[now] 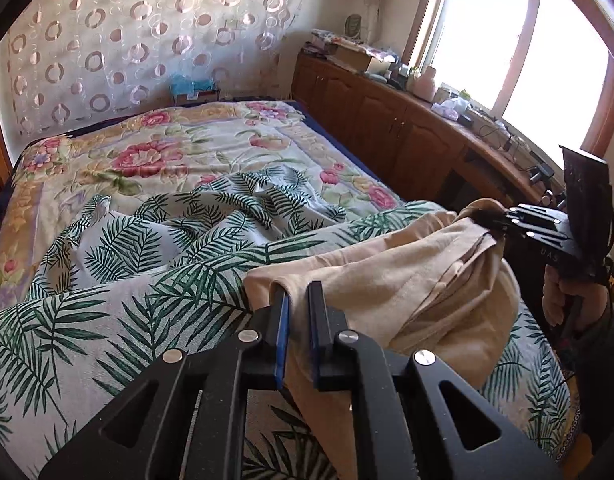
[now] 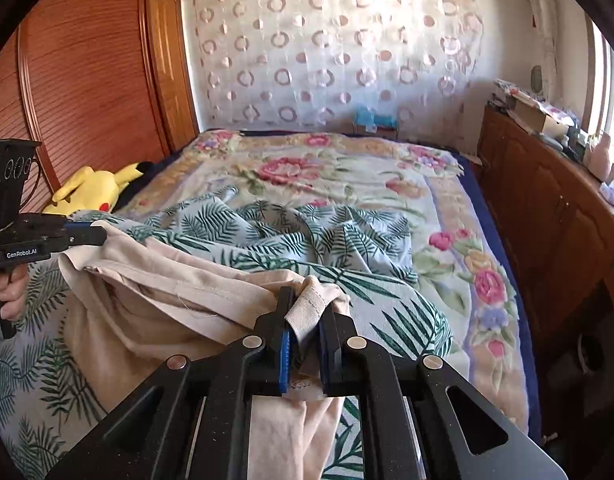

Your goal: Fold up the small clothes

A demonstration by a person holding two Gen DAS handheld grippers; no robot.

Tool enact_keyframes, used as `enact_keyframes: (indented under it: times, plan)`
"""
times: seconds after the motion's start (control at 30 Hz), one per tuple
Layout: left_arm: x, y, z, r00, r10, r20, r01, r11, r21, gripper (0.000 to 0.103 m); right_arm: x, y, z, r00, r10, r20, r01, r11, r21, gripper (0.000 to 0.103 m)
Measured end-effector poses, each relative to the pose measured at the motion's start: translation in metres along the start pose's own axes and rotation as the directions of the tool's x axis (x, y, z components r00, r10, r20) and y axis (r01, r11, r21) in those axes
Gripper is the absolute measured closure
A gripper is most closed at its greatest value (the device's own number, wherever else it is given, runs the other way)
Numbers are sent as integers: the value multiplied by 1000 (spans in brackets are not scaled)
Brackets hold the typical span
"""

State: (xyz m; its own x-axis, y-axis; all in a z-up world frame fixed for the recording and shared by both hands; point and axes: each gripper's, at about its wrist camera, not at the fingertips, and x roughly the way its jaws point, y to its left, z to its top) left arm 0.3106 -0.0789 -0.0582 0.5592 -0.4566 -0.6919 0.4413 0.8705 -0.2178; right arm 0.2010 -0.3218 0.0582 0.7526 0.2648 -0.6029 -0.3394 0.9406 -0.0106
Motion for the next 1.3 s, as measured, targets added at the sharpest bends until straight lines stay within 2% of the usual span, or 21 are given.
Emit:
enact_keyframes:
  times: [0.07,0.1,0.13,0.17,0.27,0.3,0.33,0.5,0.63,0.7,0.8,0.93,0.97,1.0,1.03,1.23,1.3]
  plan:
    - [1,0,0,1000,6,-3,-6,1000,11,89,-2,1,4,1000,-14,-2,14,1000,-2,79]
    - [0,1,0,1000,13,-1,-13,1000,16,82,-9,2,5,1000,-25,2,25,1000,-7,74]
    - [-2,2,0,1000,24,8,-24,1000,20,70,-14,2,7,999,-33,13,33,999,-8,65]
    - [-6,4,-1,999,34,24,-34,999,20,64,-20,2,6,999,-41,24,41,999,-3,56]
    - [-14,13,-7,1000,21,18,-22,999,28,42,-34,3,1,998,-59,32,60,998,-18,53]
    - [-15,15,-10,1000,13,6,-13,999,33,25,-38,4,-1,998,-58,29,59,998,-25,53]
    - [-17,18,-15,1000,13,2,-14,999,37,20,-40,4,-6,998,-55,22,56,998,-29,53]
    - [-11,21,-31,998,16,-58,-13,998,59,20,-44,10,-24,998,-34,-43,31,998,-63,53]
    - [-4,14,-37,996,22,-83,-15,997,81,20,-47,13,-23,998,3,-63,-8,997,-74,53]
    - [1,11,-36,996,19,-91,-11,997,81,20,-41,12,-21,996,22,-90,-31,995,-94,53]
    - [9,4,-29,995,22,-94,-12,995,100,20,-27,13,-15,993,0,-115,-14,993,-118,53]
    - [21,-1,-13,997,30,-70,-21,992,125,20,-18,6,4,996,14,-89,-24,993,-119,55]
    - [23,-1,-10,997,46,-63,-38,990,134,20,-16,4,8,996,18,-85,-28,992,-120,71]
    - [27,-1,-5,996,66,-56,-58,989,135,20,-13,3,14,996,21,-83,-31,992,-122,79]
    - [29,1,0,996,70,-54,-62,990,128,20,-11,1,20,997,17,-80,-27,993,-119,82]
    - [36,19,18,994,106,-12,-105,992,63,21,4,-11,41,999,22,-50,-26,997,-67,82]
    - [39,24,19,996,81,-20,-80,996,50,27,9,-8,35,997,54,-60,-58,996,-72,99]
